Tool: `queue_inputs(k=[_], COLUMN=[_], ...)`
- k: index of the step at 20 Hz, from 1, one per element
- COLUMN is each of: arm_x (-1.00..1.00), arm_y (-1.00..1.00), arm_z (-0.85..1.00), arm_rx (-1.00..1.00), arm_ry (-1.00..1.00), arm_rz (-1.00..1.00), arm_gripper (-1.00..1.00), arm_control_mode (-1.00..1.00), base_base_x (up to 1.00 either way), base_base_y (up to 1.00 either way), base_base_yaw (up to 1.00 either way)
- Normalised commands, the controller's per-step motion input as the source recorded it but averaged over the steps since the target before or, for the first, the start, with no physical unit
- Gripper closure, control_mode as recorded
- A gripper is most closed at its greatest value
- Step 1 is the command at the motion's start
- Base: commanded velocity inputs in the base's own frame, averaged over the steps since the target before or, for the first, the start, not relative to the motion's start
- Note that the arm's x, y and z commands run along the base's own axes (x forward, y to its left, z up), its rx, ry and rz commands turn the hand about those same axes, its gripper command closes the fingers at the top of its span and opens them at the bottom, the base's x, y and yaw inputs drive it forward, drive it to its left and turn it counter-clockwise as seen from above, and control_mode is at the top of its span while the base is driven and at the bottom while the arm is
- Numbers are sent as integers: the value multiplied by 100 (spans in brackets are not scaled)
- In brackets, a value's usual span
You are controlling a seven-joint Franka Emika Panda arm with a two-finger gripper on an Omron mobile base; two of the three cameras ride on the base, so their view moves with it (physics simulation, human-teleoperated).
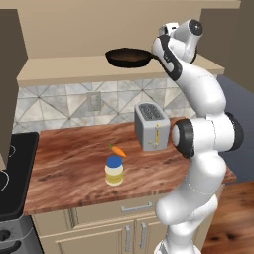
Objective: Pick the pan from the cabinet and place it on the stove. Then turn on the stove burner for the pan.
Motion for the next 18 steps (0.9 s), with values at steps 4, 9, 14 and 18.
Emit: queue_inputs(k=[4,9,14,18], arm_x=[34,38,41,40], arm_y=[-3,0,0,0], arm_z=[-6,-16,-23,-25], arm_rx=[0,0,0,0], arm_ry=[-6,-4,0,0], arm_rz=[0,0,0,0], arm_gripper=[-100,-100,-100,-100], arm_control_mode=[-100,-100,-100,-100], base_base_x=[0,0,0,0], base_base_y=[0,0,0,0], base_base_yaw=[0,0,0,0])
